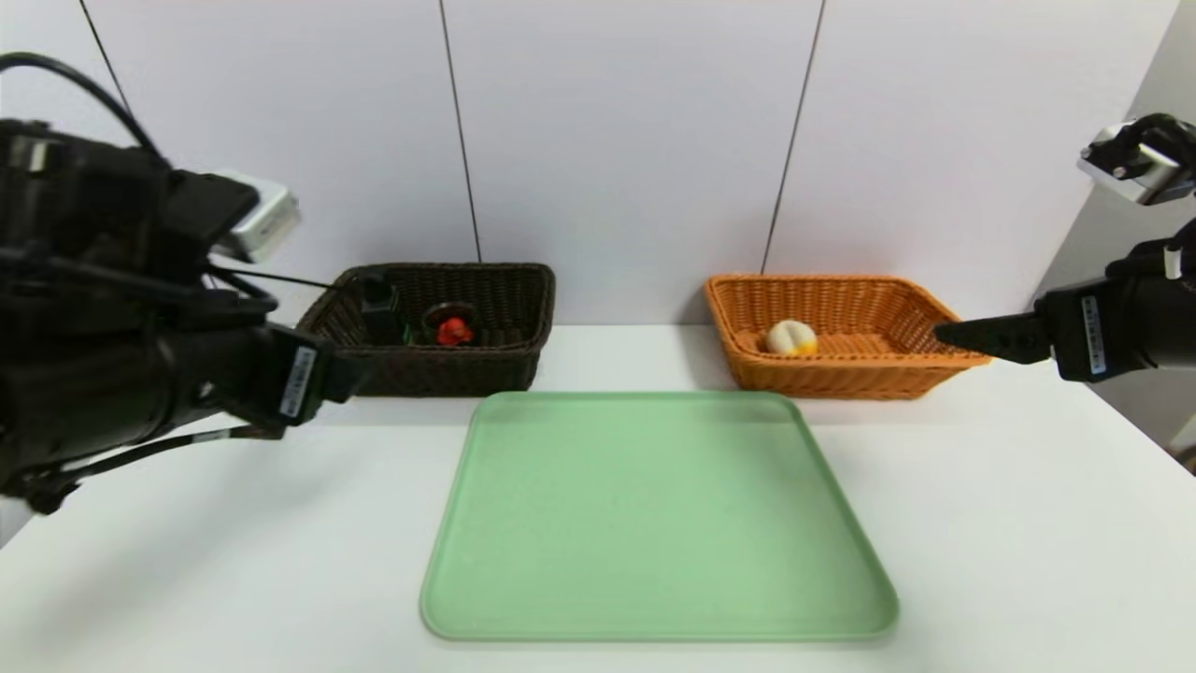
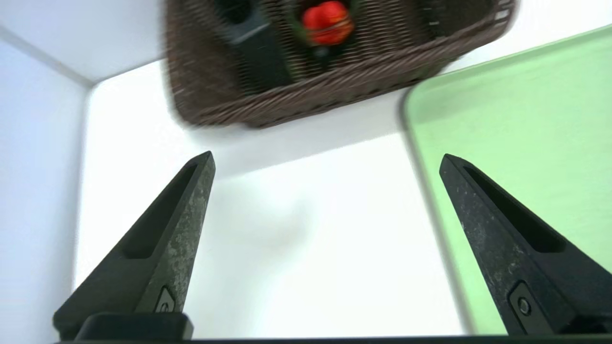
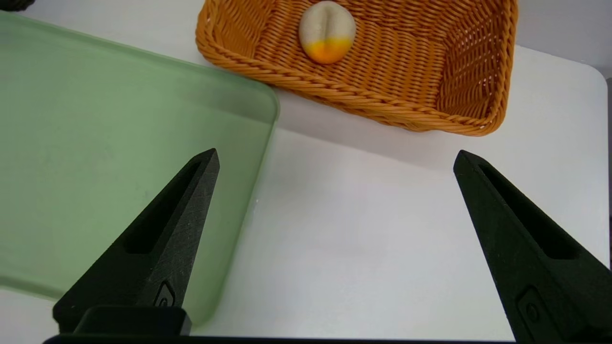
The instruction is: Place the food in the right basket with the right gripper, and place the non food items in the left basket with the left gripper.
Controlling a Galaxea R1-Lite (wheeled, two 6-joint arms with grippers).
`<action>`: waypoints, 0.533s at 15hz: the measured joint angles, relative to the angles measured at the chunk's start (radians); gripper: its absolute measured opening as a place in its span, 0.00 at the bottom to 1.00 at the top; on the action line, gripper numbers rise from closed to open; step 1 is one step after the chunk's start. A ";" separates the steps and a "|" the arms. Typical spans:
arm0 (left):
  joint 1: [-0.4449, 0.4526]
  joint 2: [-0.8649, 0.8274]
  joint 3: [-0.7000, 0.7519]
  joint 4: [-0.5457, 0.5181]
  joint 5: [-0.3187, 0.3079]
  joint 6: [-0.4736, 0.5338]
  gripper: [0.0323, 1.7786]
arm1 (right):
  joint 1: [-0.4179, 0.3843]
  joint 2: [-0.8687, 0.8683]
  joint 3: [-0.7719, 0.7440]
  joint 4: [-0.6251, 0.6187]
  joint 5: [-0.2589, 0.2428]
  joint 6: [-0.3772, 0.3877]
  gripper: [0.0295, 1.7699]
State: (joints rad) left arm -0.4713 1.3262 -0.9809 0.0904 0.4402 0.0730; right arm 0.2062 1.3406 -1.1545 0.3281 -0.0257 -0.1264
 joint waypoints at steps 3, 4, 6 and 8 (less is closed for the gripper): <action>0.124 -0.189 0.150 -0.001 0.042 0.010 0.94 | -0.006 -0.084 0.072 -0.003 -0.011 0.005 0.96; 0.184 -0.245 0.187 0.000 0.044 0.010 0.94 | -0.014 -0.118 0.106 -0.007 -0.021 0.010 0.96; 0.298 -0.362 0.261 0.000 0.043 0.003 0.94 | -0.042 -0.197 0.182 -0.017 -0.053 0.021 0.96; 0.362 -0.491 0.336 0.002 0.021 -0.007 0.95 | -0.076 -0.300 0.271 -0.029 -0.078 0.032 0.96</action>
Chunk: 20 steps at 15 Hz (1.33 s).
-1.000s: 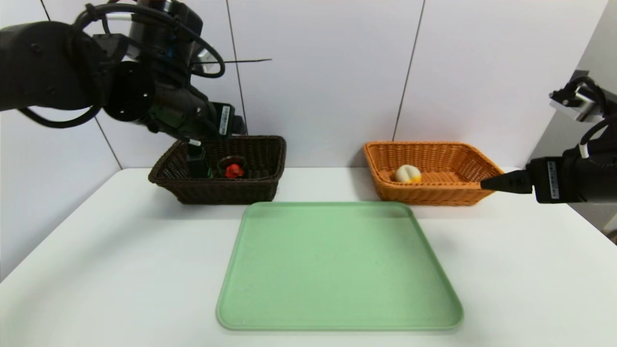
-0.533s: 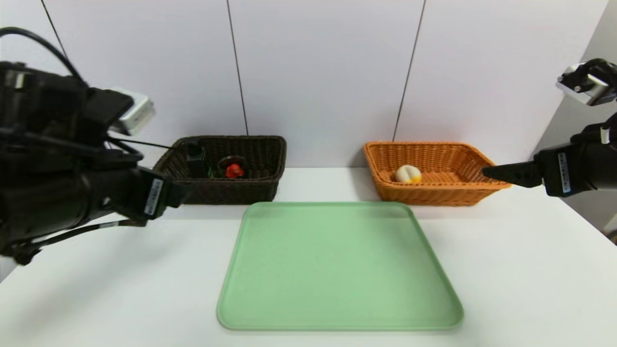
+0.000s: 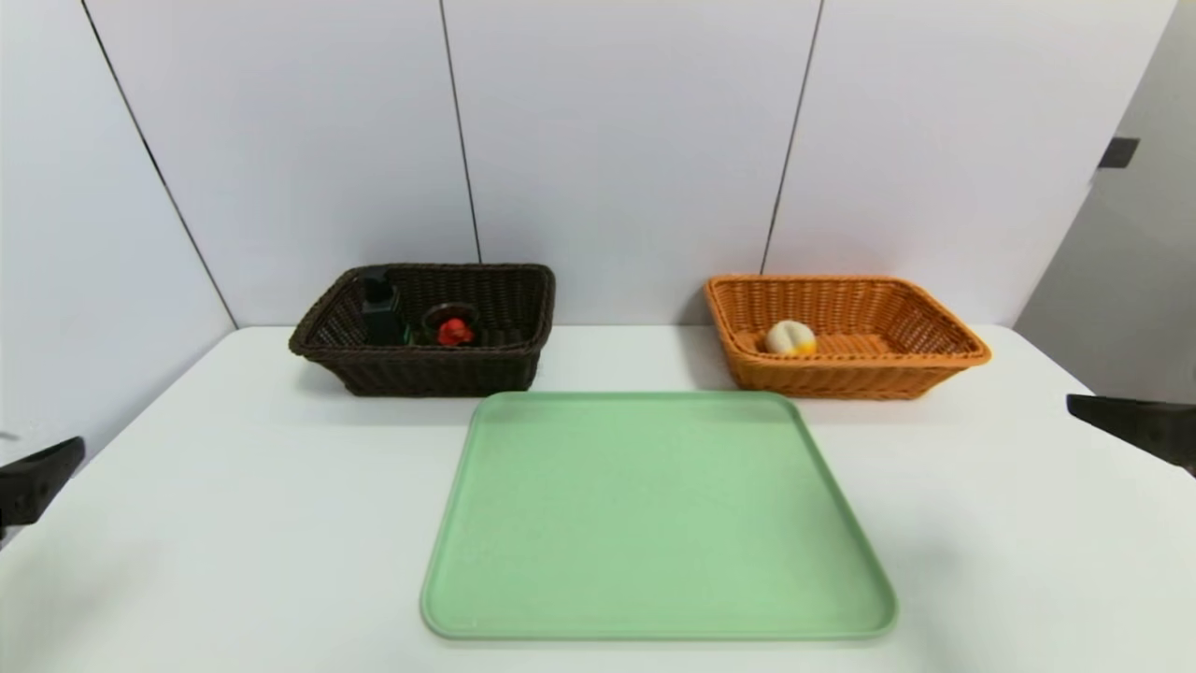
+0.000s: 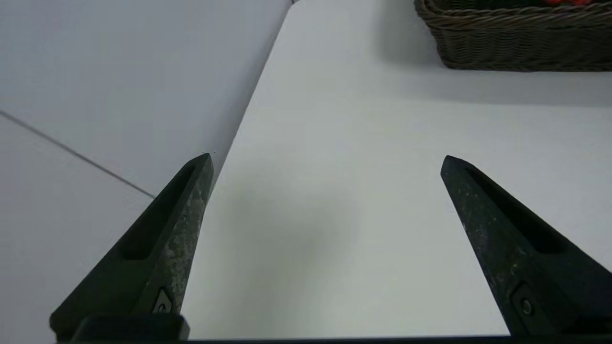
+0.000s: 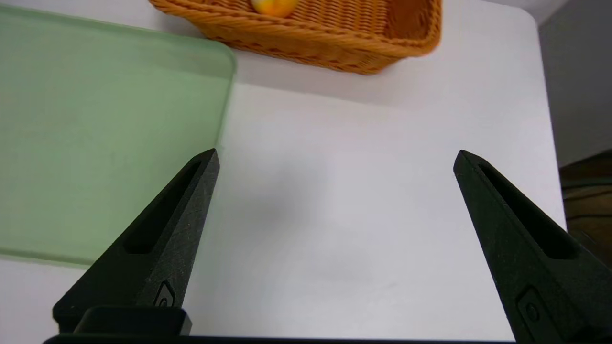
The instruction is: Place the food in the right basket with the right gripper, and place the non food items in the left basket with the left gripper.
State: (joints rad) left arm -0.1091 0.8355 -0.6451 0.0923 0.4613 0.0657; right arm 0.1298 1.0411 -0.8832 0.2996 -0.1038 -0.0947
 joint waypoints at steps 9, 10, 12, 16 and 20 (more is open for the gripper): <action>0.090 -0.646 0.221 0.286 -0.129 0.009 0.95 | -0.073 -0.559 0.373 -0.013 -0.075 0.029 0.96; 0.096 -0.703 0.233 0.323 -0.155 0.016 0.95 | -0.077 -0.616 0.394 -0.013 -0.073 0.027 0.96; 0.103 -0.780 0.260 0.356 -0.193 0.021 0.95 | -0.086 -0.722 0.431 -0.013 -0.067 0.027 0.96; 0.106 -0.828 0.352 0.295 -0.198 0.064 0.95 | -0.119 -0.947 0.550 -0.021 -0.024 -0.028 0.96; 0.106 -0.836 0.544 0.026 -0.255 0.135 0.95 | -0.127 -1.025 0.802 -0.272 0.054 -0.176 0.96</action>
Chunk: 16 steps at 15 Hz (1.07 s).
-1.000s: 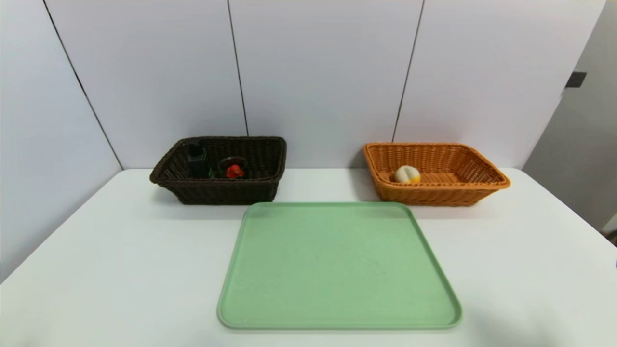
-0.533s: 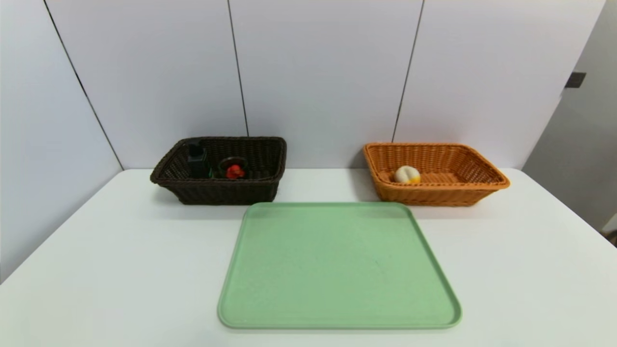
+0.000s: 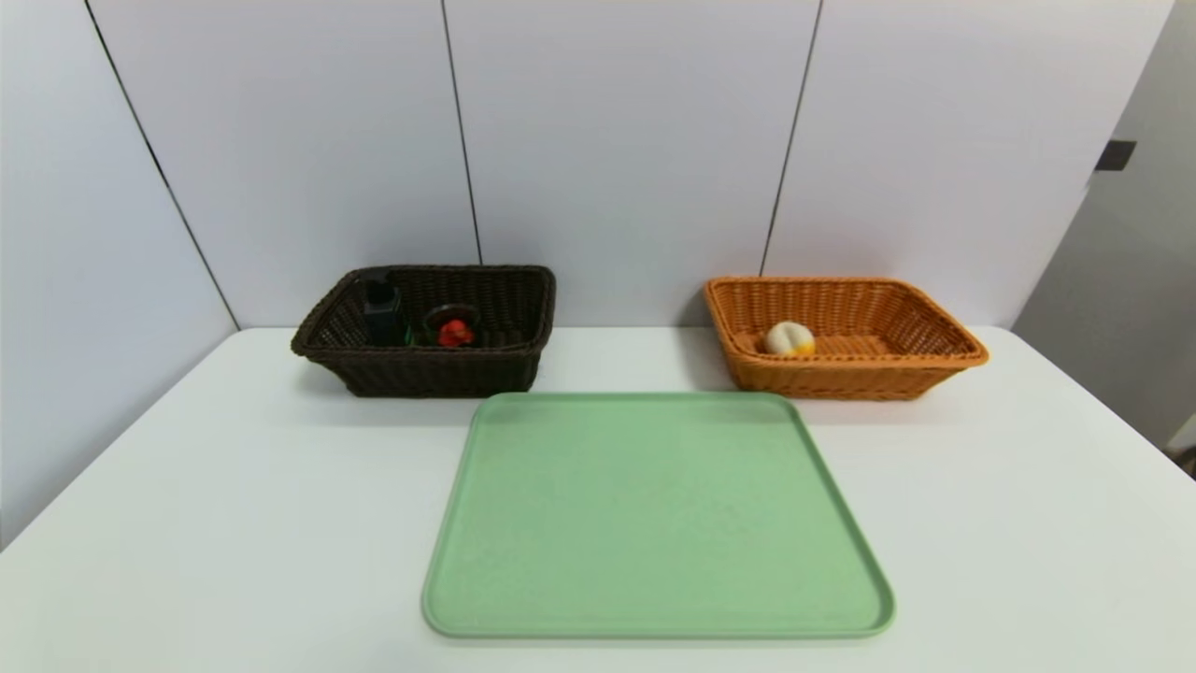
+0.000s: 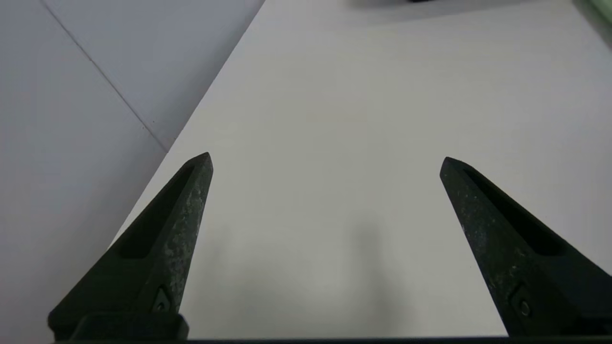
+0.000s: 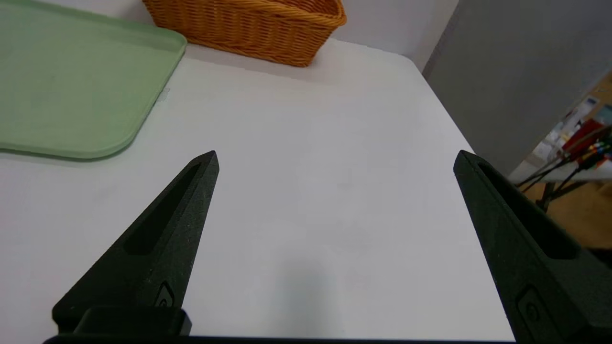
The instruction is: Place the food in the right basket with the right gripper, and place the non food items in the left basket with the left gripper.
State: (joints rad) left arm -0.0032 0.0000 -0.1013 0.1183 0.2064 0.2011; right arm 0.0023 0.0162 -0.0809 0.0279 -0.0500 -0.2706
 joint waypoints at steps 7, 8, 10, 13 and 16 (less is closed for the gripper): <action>0.000 0.000 0.100 -0.155 -0.247 -0.106 0.95 | -0.001 -0.017 0.060 0.022 0.091 0.127 0.96; 0.000 0.000 0.100 -0.156 -0.243 -0.124 0.95 | -0.001 -0.017 0.060 0.021 0.085 0.161 0.96; 0.000 0.000 0.101 -0.158 -0.240 -0.141 0.95 | -0.001 -0.017 0.061 0.021 0.058 0.228 0.96; 0.000 0.000 0.101 -0.160 -0.233 -0.153 0.95 | -0.001 -0.017 0.063 0.020 0.049 0.244 0.96; 0.000 0.000 0.101 -0.160 -0.220 -0.157 0.95 | -0.001 -0.017 0.063 0.018 0.058 0.228 0.96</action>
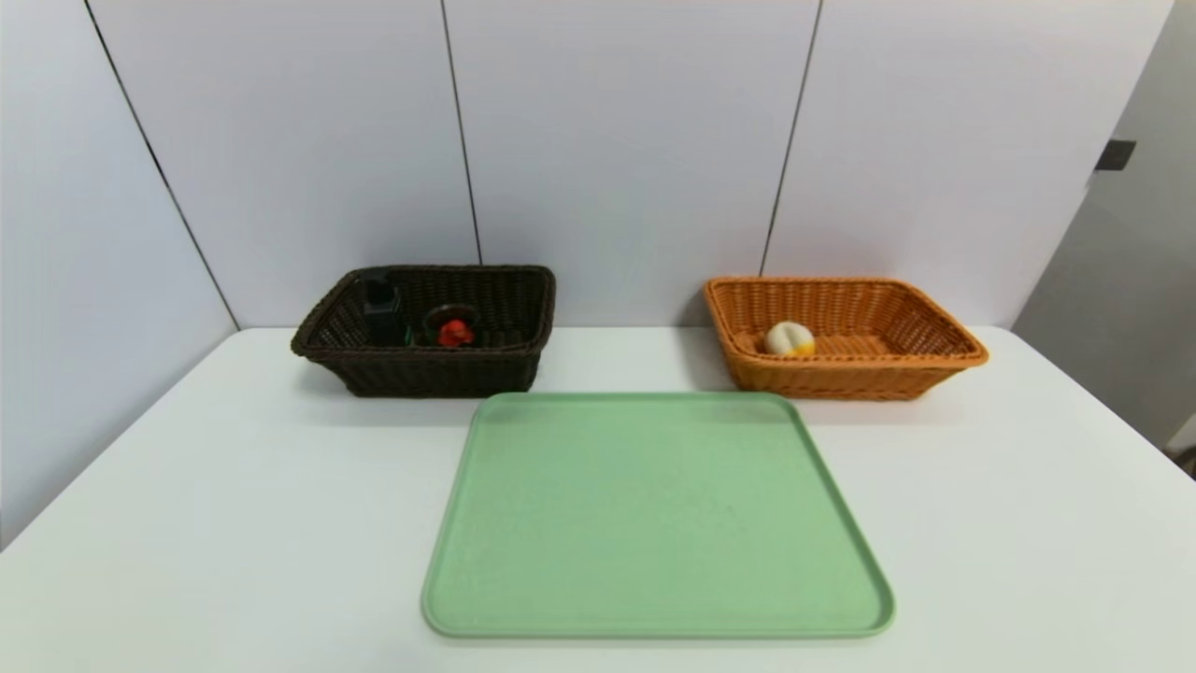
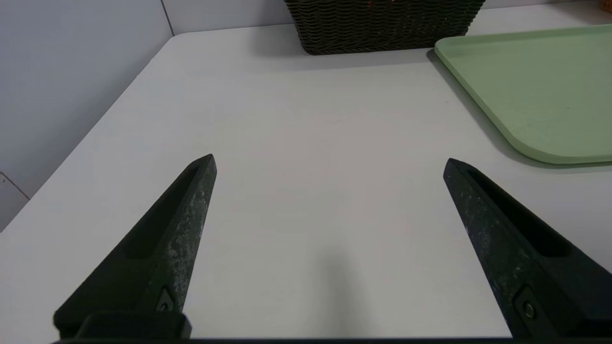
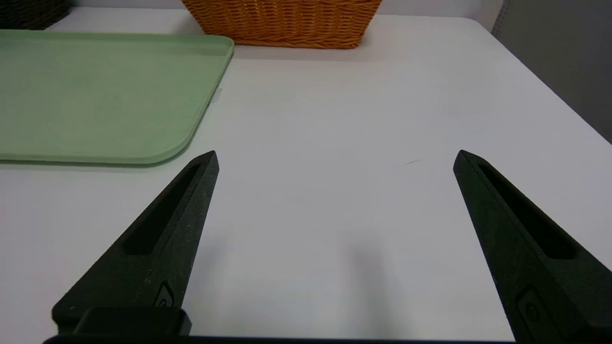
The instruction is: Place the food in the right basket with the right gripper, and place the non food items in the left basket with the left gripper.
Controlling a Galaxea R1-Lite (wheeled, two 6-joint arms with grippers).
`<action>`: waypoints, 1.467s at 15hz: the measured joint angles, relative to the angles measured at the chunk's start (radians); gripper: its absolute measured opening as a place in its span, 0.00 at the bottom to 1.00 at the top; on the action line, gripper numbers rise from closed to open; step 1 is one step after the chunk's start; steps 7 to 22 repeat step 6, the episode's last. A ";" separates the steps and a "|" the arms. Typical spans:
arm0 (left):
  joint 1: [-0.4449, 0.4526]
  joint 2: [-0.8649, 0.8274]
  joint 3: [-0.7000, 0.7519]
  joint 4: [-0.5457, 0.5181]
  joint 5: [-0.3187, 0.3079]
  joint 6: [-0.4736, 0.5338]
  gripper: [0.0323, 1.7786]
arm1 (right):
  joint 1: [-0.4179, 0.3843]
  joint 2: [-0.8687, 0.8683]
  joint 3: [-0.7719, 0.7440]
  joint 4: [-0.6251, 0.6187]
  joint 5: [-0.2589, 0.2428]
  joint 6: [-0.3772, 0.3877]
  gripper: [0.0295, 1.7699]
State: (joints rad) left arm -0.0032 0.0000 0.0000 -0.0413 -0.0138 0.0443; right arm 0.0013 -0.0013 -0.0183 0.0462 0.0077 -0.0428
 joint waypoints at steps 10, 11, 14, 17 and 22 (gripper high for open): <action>0.000 0.000 0.000 0.000 0.000 0.000 0.95 | 0.000 0.000 0.000 0.000 -0.006 0.010 0.96; 0.000 0.000 0.000 0.000 0.000 0.000 0.95 | 0.000 0.000 0.000 0.000 -0.006 0.010 0.96; 0.000 0.000 0.000 0.000 0.000 0.000 0.95 | 0.000 0.000 0.000 0.000 -0.006 0.010 0.96; 0.000 0.000 0.000 0.000 0.000 0.000 0.95 | 0.000 0.000 0.000 0.000 -0.006 0.010 0.96; 0.000 0.000 0.000 0.000 0.000 0.000 0.95 | 0.000 0.000 0.000 0.000 -0.006 0.010 0.96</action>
